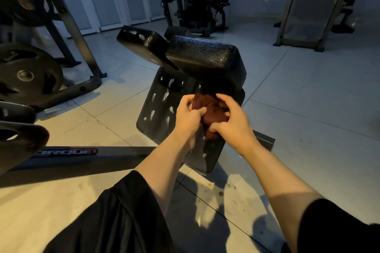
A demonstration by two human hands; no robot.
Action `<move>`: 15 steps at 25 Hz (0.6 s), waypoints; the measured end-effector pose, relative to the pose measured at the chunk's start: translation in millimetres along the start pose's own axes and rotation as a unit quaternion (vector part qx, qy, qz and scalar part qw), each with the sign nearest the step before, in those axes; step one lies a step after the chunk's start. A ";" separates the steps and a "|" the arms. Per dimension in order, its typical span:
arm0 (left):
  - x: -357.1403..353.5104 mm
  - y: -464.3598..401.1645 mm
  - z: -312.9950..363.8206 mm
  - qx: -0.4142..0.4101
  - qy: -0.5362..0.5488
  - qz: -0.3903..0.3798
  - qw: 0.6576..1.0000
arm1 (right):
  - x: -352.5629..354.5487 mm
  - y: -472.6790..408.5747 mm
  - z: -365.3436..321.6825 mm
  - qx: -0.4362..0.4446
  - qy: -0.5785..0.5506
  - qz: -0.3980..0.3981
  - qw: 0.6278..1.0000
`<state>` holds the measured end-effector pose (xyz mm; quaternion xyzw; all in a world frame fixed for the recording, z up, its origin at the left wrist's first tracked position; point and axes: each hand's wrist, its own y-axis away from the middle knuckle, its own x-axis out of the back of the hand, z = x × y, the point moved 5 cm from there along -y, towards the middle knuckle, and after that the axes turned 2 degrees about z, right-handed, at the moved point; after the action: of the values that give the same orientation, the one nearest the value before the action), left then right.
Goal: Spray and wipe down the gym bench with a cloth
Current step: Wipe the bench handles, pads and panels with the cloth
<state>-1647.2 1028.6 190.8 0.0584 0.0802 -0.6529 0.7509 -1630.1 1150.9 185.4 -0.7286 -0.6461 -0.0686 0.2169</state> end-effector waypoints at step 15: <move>38.4 8.1 -44.1 -0.037 -0.130 -0.003 0.991 | -11.4 2.9 28.8 -0.166 -0.014 -0.052 0.985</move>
<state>-1635.9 1000.9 139.8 -0.0546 0.0062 -0.6541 0.7544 -1634.3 1152.0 154.6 -0.7210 -0.6654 -0.1758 0.0801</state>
